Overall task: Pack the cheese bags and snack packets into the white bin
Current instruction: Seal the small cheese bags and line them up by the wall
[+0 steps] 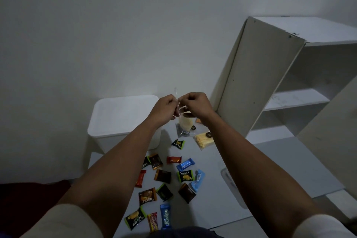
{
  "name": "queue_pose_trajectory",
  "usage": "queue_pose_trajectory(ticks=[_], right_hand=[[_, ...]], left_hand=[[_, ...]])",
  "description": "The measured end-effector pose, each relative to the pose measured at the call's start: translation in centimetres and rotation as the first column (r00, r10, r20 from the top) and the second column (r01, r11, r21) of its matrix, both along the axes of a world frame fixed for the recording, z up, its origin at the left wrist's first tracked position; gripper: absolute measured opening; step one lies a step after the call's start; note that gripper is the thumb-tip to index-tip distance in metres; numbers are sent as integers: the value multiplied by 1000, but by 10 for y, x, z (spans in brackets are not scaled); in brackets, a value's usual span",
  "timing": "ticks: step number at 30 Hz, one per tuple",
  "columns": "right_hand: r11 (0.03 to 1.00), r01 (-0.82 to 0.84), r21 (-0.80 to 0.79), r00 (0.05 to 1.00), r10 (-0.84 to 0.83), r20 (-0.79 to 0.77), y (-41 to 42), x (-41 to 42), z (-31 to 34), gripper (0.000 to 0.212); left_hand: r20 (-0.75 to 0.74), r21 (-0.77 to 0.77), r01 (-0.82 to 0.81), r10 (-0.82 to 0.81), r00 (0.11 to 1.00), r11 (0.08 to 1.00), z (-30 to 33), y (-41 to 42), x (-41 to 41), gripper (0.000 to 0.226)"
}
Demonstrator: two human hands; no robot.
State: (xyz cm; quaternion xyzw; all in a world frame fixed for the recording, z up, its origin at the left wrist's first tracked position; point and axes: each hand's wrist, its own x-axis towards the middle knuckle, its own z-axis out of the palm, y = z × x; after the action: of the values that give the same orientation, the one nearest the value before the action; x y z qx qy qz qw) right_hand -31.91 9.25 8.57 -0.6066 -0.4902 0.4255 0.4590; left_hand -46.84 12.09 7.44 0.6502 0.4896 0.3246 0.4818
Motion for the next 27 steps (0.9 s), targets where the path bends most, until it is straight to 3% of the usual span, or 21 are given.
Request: queue_pose_trajectory(ticks=[4,8,9,12,14,18,20,27], right_hand=[[998,-52,18,998,52,35,2,3,6,16],[994,-102,42,981,94,169,6,11,-3,19],[995,-89,52,979,78,187,7,14,-4,20],[997,-68,32,979,61,197,9,21,-3,21],[993,-120,20,964,112,240,8,24,0,19],[985,-171,29,940,154,305,7,32,6,15],[984,-178,12,940,166,297,8,35,7,16],[963,-266,51,920,237,311,5,31,7,14]], left_hand=[[72,-33,-42,44,996,999,3,4,3,27],[175,-155,-56,83,981,986,8,5,5,24],[169,-135,-74,96,981,988,8,6,5,23],[47,130,-257,253,966,958,1,8,1,11],[47,215,-340,338,940,916,-1,12,-2,23],[94,55,-129,123,988,990,2,13,-5,19],[110,45,-55,50,993,998,1,11,-7,21],[121,43,20,-25,992,999,6,3,-5,18]])
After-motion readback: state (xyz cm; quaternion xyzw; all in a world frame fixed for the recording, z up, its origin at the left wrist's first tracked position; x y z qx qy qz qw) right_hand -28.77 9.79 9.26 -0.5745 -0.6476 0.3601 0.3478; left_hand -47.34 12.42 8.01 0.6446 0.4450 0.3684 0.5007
